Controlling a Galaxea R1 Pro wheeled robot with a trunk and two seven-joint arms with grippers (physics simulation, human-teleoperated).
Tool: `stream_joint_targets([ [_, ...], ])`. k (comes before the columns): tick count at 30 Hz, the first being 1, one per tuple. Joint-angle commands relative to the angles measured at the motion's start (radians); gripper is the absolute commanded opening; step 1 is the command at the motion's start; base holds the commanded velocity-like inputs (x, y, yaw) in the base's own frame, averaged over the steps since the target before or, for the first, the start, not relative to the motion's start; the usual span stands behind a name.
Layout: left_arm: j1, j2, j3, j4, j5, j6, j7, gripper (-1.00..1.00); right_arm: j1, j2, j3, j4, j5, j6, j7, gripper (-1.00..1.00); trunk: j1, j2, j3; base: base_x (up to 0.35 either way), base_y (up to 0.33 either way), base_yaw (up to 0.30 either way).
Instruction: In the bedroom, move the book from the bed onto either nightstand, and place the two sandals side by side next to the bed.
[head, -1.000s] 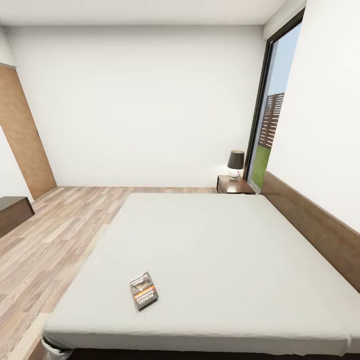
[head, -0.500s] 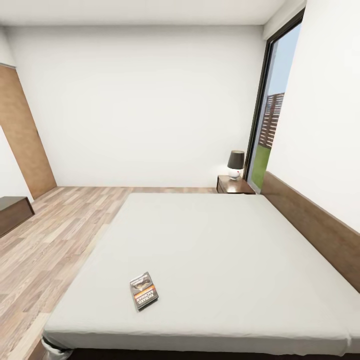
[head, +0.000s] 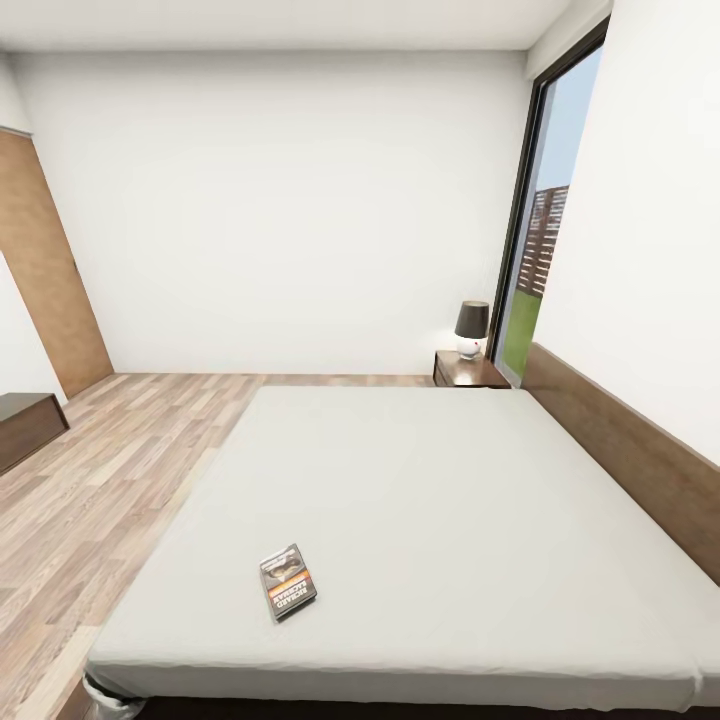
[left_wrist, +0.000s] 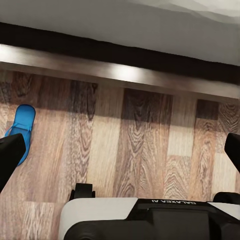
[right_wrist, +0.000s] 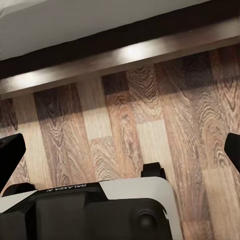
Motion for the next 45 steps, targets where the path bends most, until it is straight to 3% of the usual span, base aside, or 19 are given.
stream_joint_targets([
  [1,-0.001,0.000,0.002,0.001,0.009,-0.002,-0.006,1.00,0.000,0.000,-0.002,0.000,-0.010,0.002,0.005,1.00,0.000,-0.001,-0.001,0.000,0.000,0.000],
  [16,-0.001,0.000,0.003,0.001,0.009,-0.002,-0.007,1.00,0.000,0.000,-0.002,0.000,-0.011,0.002,0.005,1.00,0.000,-0.001,-0.001,0.011,0.000,0.000],
  [33,-0.001,0.002,0.003,0.001,0.009,-0.003,-0.007,1.00,0.000,0.000,-0.002,0.000,-0.014,0.002,0.005,1.00,0.000,-0.001,-0.001,0.288,0.000,0.000],
  [45,-0.001,0.001,0.002,0.001,0.009,-0.003,-0.007,1.00,0.000,0.000,-0.002,0.000,-0.014,0.002,0.005,1.00,0.000,-0.001,-0.001,0.124,0.000,0.000],
])
